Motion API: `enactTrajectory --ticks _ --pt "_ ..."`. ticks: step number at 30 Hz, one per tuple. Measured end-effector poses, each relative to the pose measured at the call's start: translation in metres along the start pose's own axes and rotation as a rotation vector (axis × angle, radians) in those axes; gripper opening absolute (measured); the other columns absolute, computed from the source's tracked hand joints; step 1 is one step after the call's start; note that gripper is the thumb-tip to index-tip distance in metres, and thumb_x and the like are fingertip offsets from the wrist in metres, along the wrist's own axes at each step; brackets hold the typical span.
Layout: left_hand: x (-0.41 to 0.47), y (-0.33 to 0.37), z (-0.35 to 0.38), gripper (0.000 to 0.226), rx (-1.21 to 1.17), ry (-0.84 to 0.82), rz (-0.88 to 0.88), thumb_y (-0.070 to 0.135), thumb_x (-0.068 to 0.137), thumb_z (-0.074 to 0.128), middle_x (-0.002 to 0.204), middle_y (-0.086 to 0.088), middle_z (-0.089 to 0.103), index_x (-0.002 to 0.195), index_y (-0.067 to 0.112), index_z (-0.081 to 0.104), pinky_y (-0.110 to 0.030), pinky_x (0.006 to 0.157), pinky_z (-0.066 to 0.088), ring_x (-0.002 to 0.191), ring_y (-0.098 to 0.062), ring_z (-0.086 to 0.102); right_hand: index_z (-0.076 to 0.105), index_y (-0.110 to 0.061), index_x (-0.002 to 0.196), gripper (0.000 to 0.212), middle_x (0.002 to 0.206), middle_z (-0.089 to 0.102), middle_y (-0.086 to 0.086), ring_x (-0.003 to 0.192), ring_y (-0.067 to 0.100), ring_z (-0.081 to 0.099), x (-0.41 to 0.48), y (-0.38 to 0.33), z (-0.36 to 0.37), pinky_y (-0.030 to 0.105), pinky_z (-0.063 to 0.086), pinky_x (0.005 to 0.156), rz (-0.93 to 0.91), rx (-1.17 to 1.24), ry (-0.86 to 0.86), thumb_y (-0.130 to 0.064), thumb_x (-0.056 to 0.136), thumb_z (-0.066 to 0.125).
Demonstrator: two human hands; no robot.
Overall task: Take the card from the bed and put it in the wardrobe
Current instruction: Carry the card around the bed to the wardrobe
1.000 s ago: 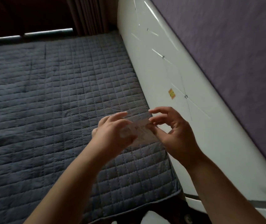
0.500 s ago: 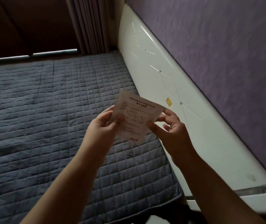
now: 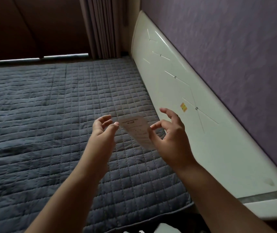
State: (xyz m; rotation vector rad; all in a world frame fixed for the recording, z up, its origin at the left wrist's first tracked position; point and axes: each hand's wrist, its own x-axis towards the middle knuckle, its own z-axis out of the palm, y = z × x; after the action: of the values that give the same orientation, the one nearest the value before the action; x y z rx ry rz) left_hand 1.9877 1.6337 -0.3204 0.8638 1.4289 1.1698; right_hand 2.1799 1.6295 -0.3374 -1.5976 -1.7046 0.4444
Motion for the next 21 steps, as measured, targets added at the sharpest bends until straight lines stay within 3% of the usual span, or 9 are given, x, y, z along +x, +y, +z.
enactTrajectory --ticks 5,8,12,17,21 --pt "-0.005 -0.003 -0.027 0.029 -0.047 0.026 -0.024 0.030 0.102 0.051 0.125 0.008 0.063 0.130 0.030 0.055 -0.043 0.097 0.049 0.118 -0.011 0.058 0.065 -0.025 0.086 0.018 0.154 0.051 0.001 0.143 0.023 0.044 -0.008 -0.017 0.006 0.057 0.052 0.101 -0.057 -0.096 0.013 -0.039 0.087 0.075" --pt "-0.010 -0.006 -0.043 0.028 -0.012 0.066 0.037 0.027 0.103 0.050 0.124 0.009 0.062 0.131 0.029 0.054 -0.036 0.090 0.050 0.109 -0.005 0.059 0.060 -0.025 0.085 0.016 0.155 0.050 0.000 0.144 0.022 0.043 -0.010 -0.024 0.009 0.056 0.050 0.104 -0.058 -0.095 -0.012 -0.035 0.087 0.073" --pt "-0.024 -0.010 -0.062 0.025 -0.036 0.159 0.067 0.026 0.103 0.051 0.118 0.010 0.062 0.127 0.030 0.054 -0.042 0.099 0.048 0.107 -0.007 0.059 0.059 -0.026 0.085 0.018 0.154 0.051 0.000 0.143 0.022 0.044 -0.010 -0.033 0.015 0.056 0.050 0.105 -0.099 -0.065 -0.064 -0.035 0.087 0.074" --pt "-0.049 -0.010 -0.084 0.027 -0.088 0.284 0.075 0.031 0.104 0.048 0.121 0.006 0.064 0.130 0.032 0.054 -0.032 0.082 0.049 0.103 -0.008 0.060 0.060 -0.024 0.084 0.017 0.152 0.053 0.002 0.142 0.025 0.045 -0.004 -0.050 0.038 0.060 0.048 0.104 -0.209 -0.015 -0.168 -0.034 0.085 0.074" --pt "-0.078 -0.017 -0.100 0.023 -0.096 0.462 0.075 0.032 0.104 0.048 0.116 0.010 0.064 0.125 0.036 0.055 -0.033 0.079 0.049 0.100 -0.008 0.061 0.062 -0.022 0.084 0.018 0.150 0.056 0.004 0.142 0.026 0.046 -0.004 -0.071 0.054 0.059 0.047 0.106 -0.322 0.061 -0.261 -0.032 0.084 0.077"
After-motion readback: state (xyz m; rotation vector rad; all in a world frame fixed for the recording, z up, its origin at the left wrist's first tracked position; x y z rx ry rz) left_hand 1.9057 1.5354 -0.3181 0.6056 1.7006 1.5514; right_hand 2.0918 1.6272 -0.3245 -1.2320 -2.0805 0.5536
